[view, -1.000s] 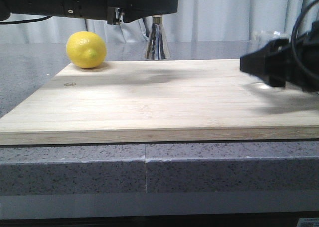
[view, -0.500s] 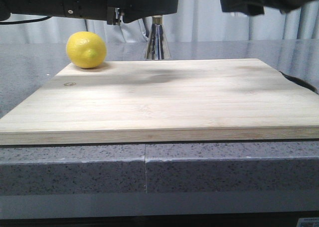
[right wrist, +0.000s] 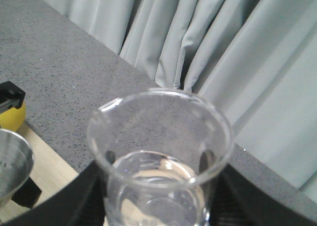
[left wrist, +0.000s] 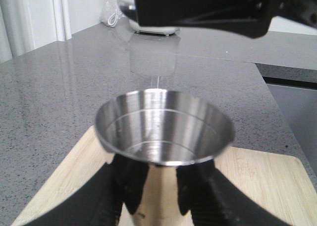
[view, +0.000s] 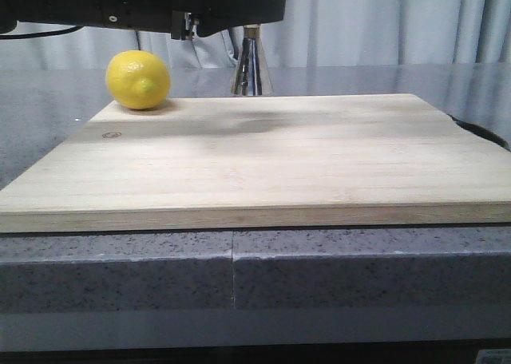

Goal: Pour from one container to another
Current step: 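Lift the beaker with the right gripper over the held jigger, then tilt the beaker with the right gripper, pouring liquid into the jigger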

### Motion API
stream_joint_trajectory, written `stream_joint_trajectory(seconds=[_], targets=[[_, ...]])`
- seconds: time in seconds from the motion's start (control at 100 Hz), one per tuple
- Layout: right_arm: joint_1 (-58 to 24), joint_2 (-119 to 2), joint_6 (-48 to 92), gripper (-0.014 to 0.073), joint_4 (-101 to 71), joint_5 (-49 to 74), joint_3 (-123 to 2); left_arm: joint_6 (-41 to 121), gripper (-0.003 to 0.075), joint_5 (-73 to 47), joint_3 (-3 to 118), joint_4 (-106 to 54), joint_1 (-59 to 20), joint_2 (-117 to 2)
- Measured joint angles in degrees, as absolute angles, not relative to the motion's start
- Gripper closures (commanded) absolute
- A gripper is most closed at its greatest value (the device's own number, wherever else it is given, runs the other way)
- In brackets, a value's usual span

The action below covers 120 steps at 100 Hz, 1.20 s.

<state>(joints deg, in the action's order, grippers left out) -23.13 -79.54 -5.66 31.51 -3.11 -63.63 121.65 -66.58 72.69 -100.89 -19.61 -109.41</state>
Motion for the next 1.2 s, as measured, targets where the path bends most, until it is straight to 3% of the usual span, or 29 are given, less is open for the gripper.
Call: stream_joint_trajectory(seconds=[0.35,1.2], targets=[[-27.8,-82.4,-5.7,0.027,45.5,2.8,-67.8,121.6,0.0461,-66.6,72.7,-100.9,-19.6,-109.4],[-28.1,-85.4,-5.7,0.027,64.1,2.2,-67.9,121.6,0.0461,-66.6,72.7,-100.9,-19.6,-109.4]])
